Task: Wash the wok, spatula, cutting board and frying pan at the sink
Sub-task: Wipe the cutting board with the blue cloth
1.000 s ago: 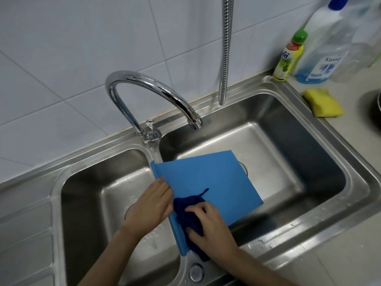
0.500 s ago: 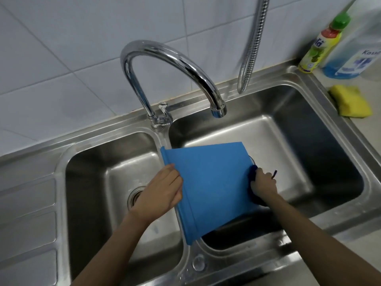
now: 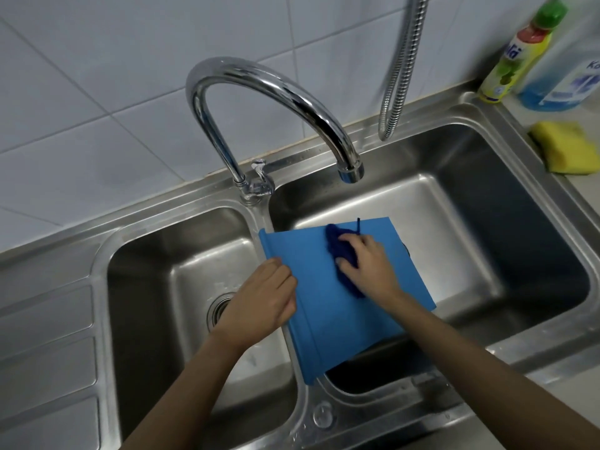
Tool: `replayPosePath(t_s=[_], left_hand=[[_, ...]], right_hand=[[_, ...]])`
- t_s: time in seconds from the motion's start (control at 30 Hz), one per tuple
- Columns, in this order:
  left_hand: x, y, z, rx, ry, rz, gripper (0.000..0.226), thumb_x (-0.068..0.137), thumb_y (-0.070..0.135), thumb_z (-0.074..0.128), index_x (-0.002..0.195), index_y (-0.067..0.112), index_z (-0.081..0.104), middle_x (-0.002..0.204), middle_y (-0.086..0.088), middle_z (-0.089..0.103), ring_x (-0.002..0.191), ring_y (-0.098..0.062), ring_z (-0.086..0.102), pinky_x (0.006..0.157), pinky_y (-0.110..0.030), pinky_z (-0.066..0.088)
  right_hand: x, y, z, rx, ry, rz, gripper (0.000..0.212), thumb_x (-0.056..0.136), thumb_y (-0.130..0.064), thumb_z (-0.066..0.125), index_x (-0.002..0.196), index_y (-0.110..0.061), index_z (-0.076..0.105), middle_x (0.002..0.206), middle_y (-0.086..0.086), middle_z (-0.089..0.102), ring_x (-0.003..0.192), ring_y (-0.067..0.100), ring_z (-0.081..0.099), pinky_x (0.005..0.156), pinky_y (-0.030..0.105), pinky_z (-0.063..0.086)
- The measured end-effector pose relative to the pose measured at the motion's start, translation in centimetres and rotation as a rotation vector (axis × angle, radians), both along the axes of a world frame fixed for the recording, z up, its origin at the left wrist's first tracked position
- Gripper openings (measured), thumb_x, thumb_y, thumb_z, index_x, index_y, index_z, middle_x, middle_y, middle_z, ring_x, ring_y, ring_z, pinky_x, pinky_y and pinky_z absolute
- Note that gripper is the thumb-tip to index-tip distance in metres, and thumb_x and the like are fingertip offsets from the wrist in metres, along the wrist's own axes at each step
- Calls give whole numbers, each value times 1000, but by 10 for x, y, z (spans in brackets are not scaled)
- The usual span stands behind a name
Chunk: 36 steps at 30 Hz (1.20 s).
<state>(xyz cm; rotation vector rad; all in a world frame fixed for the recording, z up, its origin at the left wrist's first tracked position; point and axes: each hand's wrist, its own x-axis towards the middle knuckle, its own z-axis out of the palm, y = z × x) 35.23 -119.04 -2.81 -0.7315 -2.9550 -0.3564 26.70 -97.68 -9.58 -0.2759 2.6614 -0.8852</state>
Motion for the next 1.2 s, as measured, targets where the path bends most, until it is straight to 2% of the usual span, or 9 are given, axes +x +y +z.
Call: replayPosePath(t_s=[0.13, 0.27, 0.47, 0.63, 0.8, 0.9, 0.97, 1.03, 1.2], left_hand=[[-1, -1, -2, 10, -8, 0, 19, 90, 15, 48, 83, 6, 63, 82, -6, 58, 83, -21, 54, 100, -31, 38], [0, 1, 0, 6, -31, -2, 16, 89, 13, 50, 84, 5, 63, 83, -7, 56, 84, -23, 53, 97, -31, 40], [1, 4, 9, -8, -52, -7, 13, 89, 9, 52, 82, 6, 61, 82, -8, 56, 82, -24, 53, 96, -35, 44], [3, -9, 9, -16, -32, -51, 19, 93, 13, 49, 86, 5, 65, 86, -9, 60, 88, -25, 58, 104, -36, 40], [1, -8, 3, 1, -4, -51, 21, 93, 16, 49, 86, 5, 65, 86, -8, 60, 83, -23, 58, 107, -33, 35], [1, -8, -1, -2, 16, -41, 22, 93, 17, 47, 87, 6, 66, 86, -8, 61, 83, -22, 58, 106, -37, 37], [3, -6, -3, -16, 46, -31, 22, 92, 17, 47, 86, 5, 65, 86, -9, 61, 84, -23, 58, 106, -37, 37], [5, -4, -3, -21, 68, -21, 22, 90, 14, 47, 84, 4, 65, 85, -10, 61, 84, -24, 56, 108, -36, 34], [6, -1, -7, -19, 79, 3, 18, 87, 10, 48, 80, 3, 63, 83, -11, 60, 83, -22, 50, 115, -35, 26]], right_hand=[[-31, 48, -36, 243, -163, -166, 48, 94, -25, 53, 138, -14, 39, 135, 22, 42, 116, 44, 41, 99, 44, 36], [-45, 50, -29, 323, -259, -181, 48, 95, -23, 49, 139, -11, 36, 133, 26, 39, 117, 44, 40, 95, 45, 39], [-4, -46, 33, -129, -11, 128, 47, 84, -22, 65, 129, -19, 52, 117, 14, 49, 107, 30, 45, 91, 34, 39], [-2, -68, 35, -238, 117, 246, 47, 84, -18, 65, 129, -23, 53, 121, 6, 47, 109, 22, 38, 91, 26, 34], [-41, -12, -19, -1, 85, 11, 45, 92, -23, 54, 136, -19, 46, 132, 11, 47, 115, 33, 42, 97, 40, 38], [-64, 51, -56, 253, -181, -172, 48, 94, -25, 50, 140, -14, 37, 136, 21, 42, 117, 43, 42, 96, 43, 37], [-64, 89, -65, 368, -360, -207, 51, 92, -27, 54, 137, -11, 36, 131, 23, 46, 114, 42, 47, 88, 40, 40], [-51, 101, -60, 399, -422, -207, 53, 89, -30, 58, 133, -9, 38, 125, 23, 50, 109, 41, 51, 80, 37, 41], [18, 58, -15, 225, -274, -108, 52, 83, -29, 64, 128, -11, 43, 120, 22, 49, 102, 39, 52, 86, 38, 43]])
